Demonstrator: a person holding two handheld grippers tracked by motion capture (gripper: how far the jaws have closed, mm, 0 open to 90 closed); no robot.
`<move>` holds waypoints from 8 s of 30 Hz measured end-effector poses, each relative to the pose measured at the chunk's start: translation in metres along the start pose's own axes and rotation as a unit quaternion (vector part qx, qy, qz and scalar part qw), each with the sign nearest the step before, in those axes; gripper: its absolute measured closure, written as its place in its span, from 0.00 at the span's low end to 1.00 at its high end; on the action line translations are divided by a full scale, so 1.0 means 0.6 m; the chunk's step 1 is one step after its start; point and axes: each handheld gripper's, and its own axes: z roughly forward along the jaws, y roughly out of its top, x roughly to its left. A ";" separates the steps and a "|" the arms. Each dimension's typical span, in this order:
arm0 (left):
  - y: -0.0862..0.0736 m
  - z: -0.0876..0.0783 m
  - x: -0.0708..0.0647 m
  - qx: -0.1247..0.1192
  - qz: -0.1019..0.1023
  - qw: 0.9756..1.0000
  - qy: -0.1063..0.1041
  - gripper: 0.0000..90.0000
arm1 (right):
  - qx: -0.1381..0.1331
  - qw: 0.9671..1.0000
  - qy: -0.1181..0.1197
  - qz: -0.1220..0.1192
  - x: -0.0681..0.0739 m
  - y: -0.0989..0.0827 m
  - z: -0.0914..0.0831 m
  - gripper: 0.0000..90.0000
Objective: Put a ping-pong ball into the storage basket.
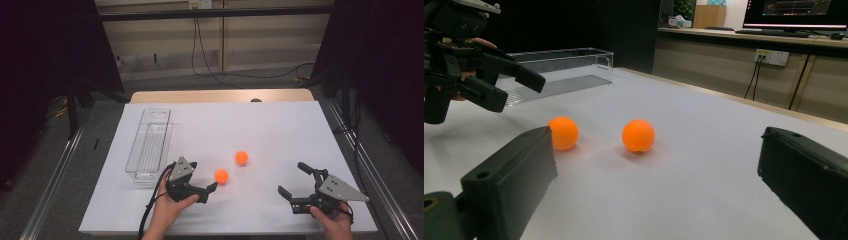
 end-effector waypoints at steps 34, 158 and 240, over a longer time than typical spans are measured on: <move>0.007 0.035 -0.011 0.037 0.014 0.999 -0.007 0.03 | 0.001 1.000 0.002 -0.001 0.000 0.000 0.000 0.02; 0.017 0.099 -0.012 0.132 -0.005 0.991 0.000 0.41 | 0.000 1.000 0.005 -0.006 0.001 0.001 -0.003 0.02; 0.043 0.099 -0.012 0.155 -0.044 0.986 -0.032 0.57 | -0.002 1.000 0.002 -0.005 0.001 0.002 -0.005 0.03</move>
